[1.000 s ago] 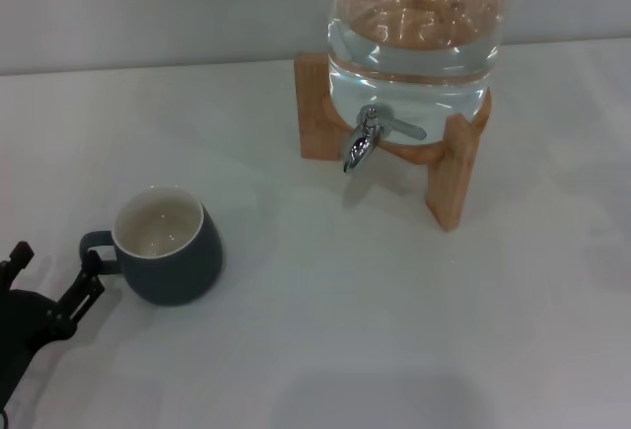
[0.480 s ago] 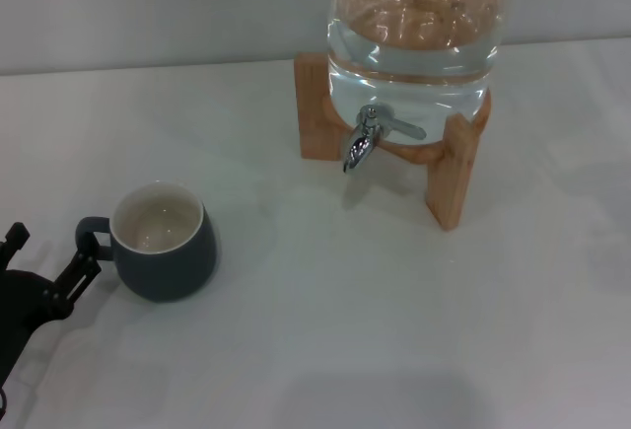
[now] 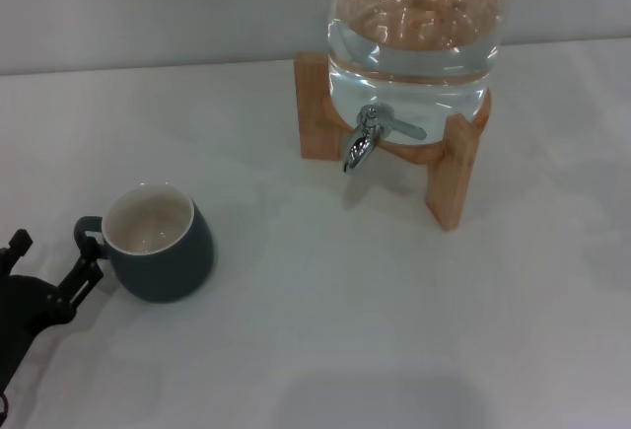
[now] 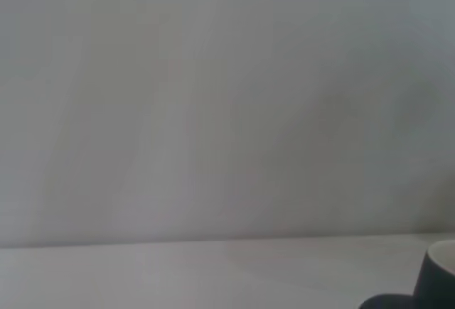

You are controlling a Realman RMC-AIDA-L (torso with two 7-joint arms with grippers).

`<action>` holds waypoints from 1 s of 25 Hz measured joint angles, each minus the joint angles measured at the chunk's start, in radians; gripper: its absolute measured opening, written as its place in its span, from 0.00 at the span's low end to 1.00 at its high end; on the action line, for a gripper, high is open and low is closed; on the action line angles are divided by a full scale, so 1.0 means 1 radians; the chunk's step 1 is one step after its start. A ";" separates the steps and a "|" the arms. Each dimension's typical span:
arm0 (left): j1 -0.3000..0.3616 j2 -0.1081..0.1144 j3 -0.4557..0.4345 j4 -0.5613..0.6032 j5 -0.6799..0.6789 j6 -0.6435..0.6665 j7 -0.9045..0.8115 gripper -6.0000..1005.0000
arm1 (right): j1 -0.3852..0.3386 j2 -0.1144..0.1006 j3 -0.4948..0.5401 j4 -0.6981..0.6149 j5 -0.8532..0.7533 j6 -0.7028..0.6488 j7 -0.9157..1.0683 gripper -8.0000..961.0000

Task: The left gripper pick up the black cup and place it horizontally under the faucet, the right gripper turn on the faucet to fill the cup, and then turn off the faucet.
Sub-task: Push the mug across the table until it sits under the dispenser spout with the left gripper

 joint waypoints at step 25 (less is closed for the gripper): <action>-0.008 -0.002 -0.001 0.005 -0.006 0.015 -0.006 0.83 | -0.007 -0.005 0.001 0.001 0.000 0.000 0.000 0.88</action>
